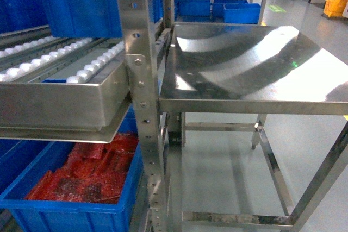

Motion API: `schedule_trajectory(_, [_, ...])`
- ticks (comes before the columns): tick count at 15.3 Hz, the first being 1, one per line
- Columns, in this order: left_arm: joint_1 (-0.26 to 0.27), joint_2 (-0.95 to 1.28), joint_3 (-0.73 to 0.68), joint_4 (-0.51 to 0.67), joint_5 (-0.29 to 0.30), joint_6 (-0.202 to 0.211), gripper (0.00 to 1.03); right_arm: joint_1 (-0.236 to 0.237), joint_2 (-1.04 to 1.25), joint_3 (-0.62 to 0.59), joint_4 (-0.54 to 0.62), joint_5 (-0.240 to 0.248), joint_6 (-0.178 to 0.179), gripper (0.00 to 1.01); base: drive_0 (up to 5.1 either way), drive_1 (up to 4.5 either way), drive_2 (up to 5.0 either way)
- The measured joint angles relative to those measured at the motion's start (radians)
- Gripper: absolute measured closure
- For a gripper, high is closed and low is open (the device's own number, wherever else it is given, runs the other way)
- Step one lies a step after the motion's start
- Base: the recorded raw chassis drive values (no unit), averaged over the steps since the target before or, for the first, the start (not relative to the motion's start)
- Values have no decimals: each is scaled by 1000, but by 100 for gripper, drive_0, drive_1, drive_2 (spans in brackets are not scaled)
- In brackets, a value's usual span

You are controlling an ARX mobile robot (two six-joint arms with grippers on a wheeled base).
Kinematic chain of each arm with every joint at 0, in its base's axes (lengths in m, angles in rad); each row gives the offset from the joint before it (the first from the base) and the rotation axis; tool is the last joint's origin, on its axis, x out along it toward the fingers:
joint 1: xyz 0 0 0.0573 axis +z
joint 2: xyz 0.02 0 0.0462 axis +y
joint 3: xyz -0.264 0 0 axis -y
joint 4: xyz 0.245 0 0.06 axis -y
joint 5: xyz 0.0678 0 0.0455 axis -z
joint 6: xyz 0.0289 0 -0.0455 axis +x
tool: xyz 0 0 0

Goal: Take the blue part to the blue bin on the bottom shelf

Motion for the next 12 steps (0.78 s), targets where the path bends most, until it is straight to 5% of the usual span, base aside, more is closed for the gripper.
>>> schedule_trajectory(12, [0, -2, 0, -1, -1, 0, 60, 0, 0, 0, 1, 0, 0, 3, -497, 242, 242])
